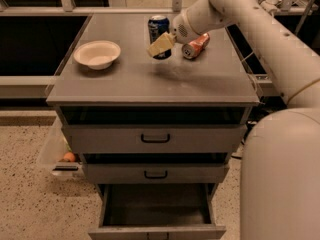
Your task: Place pepsi can into bottom drawer
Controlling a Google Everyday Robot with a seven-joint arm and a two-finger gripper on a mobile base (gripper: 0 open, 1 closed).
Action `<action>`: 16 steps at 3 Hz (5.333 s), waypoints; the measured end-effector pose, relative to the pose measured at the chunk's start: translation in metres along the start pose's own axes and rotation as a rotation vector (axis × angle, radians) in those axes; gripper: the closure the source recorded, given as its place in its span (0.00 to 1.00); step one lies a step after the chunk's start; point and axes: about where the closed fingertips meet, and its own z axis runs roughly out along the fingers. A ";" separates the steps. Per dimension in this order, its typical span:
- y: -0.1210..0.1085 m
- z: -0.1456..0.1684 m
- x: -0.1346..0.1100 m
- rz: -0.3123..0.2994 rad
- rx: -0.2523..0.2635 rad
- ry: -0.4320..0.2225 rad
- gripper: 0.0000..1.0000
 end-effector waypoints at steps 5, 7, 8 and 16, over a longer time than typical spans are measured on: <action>0.074 -0.166 0.121 0.466 0.023 0.056 1.00; 0.125 -0.221 0.160 0.418 0.217 0.014 1.00; 0.136 -0.210 0.225 0.503 0.253 0.080 1.00; 0.166 -0.041 0.515 1.182 -0.031 0.279 1.00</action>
Offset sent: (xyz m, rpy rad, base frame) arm -0.1530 -0.1372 0.0923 0.1306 0.1144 -0.2624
